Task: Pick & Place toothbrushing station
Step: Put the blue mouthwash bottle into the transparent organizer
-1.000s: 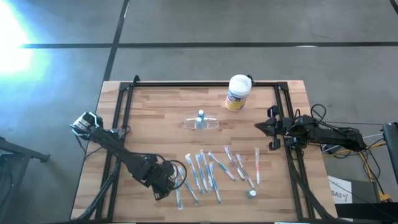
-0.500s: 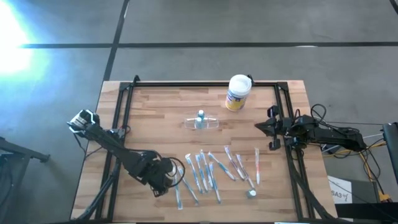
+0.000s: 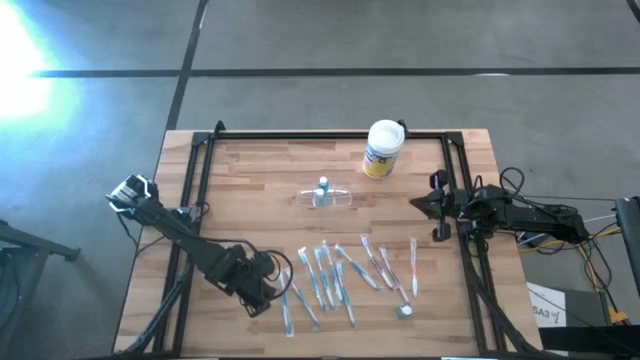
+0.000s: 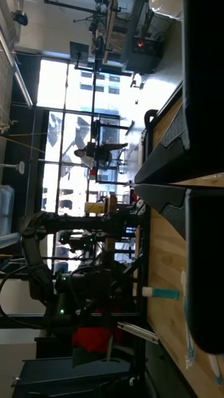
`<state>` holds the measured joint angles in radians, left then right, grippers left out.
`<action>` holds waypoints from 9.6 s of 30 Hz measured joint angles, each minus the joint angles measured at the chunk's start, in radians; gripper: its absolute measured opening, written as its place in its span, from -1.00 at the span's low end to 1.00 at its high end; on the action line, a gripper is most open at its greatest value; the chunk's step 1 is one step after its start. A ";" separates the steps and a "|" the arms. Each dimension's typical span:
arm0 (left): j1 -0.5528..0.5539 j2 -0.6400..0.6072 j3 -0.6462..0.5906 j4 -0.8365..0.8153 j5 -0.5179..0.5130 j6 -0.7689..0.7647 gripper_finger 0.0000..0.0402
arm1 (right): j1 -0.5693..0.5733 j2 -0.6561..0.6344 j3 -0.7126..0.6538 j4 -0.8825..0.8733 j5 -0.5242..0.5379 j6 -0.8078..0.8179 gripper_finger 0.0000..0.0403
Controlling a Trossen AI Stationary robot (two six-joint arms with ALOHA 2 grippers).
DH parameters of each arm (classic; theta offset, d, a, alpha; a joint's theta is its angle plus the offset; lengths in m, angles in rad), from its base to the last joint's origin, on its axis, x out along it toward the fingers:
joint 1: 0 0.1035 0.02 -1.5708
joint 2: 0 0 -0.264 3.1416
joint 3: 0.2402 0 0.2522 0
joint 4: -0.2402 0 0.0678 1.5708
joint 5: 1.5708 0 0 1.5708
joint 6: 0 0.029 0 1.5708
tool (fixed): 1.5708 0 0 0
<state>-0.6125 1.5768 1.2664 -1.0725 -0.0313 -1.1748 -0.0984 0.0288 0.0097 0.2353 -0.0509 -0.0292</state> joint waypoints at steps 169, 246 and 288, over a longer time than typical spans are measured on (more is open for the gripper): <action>0.479 -0.898 -0.535 0.511 -0.124 0.898 -0.52 | 0.000 0.000 0.000 0.001 0.001 -0.024 -0.96; 0.856 0.449 0.742 -0.113 -0.025 1.665 -0.52 | 0.000 0.000 0.000 -0.023 0.001 -0.089 -0.96; 0.866 0.486 0.631 -0.058 -0.087 1.704 -0.52 | 0.000 0.000 0.000 -0.023 0.001 -0.095 -0.96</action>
<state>0.2533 2.0625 1.8978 -1.1305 -0.1184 0.5288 -0.0986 0.0288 0.0093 0.2127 -0.0498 -0.1238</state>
